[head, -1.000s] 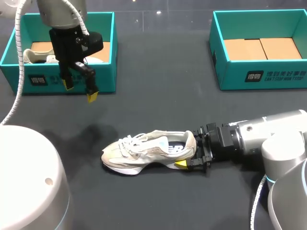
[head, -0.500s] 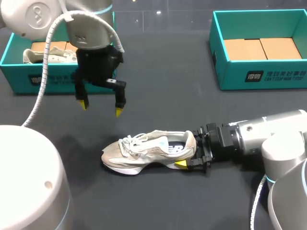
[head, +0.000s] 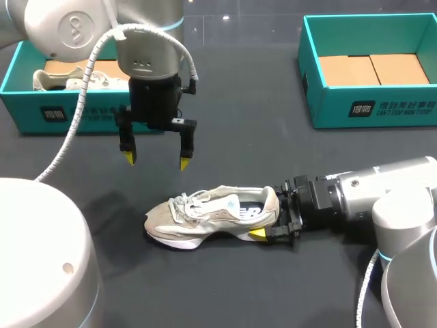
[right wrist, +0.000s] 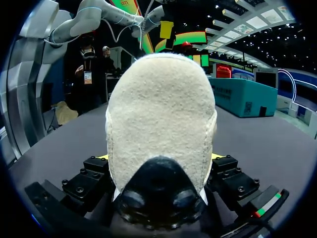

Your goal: Take the shoe out of the shoebox, open the shoe tongue, remove and reinsert the insole, then place the shoe into the shoebox

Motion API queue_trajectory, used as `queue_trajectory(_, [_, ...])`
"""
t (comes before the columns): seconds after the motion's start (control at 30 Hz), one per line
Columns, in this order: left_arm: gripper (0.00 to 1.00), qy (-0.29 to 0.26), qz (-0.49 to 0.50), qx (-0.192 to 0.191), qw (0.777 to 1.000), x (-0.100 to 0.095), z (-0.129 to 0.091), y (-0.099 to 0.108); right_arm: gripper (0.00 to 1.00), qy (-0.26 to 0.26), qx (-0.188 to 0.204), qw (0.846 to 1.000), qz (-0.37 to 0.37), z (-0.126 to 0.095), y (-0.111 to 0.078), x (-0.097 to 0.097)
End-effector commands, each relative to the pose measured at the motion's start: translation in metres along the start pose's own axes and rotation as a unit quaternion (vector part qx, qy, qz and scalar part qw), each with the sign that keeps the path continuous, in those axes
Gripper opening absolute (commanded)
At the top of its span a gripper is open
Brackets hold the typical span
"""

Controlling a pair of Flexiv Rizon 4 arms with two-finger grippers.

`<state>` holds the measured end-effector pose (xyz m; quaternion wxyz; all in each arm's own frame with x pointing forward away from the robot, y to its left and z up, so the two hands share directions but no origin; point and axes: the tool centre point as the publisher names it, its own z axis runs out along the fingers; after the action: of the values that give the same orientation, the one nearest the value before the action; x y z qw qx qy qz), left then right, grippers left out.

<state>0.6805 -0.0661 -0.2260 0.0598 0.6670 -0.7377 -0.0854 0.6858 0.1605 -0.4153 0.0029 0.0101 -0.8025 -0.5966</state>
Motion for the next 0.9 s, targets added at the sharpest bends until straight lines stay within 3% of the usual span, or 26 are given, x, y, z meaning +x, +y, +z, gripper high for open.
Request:
queue_trajectory(0.03, [1.0,-0.01,-0.005,-0.04,0.999,0.027,0.009,-0.01,0.0,0.0,0.003,1.0,0.0,0.001,-0.001,-0.002])
queue_trajectory(0.43, [1.0,-0.084,-0.054,-0.012,0.995,0.078,0.027,-0.012,0.0,0.0,0.003,1.0,0.0,0.001,-0.001,-0.002])
queue_trajectory(0.9, [1.0,-0.126,-0.063,-0.002,0.99,0.113,0.064,-0.015,0.0,0.0,0.003,1.0,0.0,0.001,-0.001,-0.002])
